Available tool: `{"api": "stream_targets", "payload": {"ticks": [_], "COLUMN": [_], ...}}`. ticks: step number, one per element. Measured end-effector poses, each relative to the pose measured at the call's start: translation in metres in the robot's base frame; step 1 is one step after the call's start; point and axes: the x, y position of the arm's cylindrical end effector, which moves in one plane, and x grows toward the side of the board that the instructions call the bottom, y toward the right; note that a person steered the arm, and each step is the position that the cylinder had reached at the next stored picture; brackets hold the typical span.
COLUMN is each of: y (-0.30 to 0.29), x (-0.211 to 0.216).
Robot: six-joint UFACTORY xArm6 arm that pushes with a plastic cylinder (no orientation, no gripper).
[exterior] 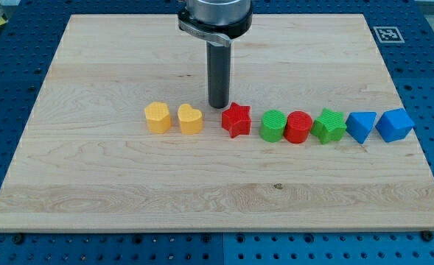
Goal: Adjust yellow blocksand red star in a horizontal line
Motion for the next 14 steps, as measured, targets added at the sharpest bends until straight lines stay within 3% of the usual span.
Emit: {"api": "stream_targets", "payload": {"ticks": [6, 8, 11, 14], "y": [0.015, 0.011, -0.030, -0.074], "x": [0.018, -0.026, -0.026, 0.003]}}
